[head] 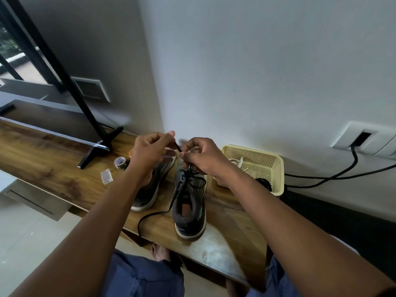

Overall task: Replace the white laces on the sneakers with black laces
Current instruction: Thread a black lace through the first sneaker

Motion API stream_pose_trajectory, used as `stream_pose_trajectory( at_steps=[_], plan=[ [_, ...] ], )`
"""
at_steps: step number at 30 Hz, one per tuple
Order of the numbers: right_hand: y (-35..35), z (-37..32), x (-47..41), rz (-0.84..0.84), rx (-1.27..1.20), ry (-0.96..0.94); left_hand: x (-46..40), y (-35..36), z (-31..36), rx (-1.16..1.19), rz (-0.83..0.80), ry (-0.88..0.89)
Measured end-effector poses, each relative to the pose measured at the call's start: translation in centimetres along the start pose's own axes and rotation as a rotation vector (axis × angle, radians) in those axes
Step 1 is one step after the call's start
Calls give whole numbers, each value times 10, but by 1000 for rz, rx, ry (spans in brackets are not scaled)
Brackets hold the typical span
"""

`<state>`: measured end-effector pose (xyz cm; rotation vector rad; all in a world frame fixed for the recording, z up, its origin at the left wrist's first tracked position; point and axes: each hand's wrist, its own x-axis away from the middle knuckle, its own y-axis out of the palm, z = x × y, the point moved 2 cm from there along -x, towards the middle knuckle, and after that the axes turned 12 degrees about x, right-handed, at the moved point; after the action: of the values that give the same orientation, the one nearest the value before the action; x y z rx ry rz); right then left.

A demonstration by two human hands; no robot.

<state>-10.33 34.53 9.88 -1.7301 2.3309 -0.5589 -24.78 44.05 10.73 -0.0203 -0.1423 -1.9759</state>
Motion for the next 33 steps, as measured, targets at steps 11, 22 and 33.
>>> stream_pose_trajectory(
  at_steps=[11,22,33],
  plan=[
    [6,13,-10,-1,106,-9,6,0,4,194,-43,8],
    [5,28,-21,98,388,143,3,-8,10,445,-164,-27],
    [32,7,-25,-158,-109,-63,2,-21,-3,-598,-145,2]
  ],
)
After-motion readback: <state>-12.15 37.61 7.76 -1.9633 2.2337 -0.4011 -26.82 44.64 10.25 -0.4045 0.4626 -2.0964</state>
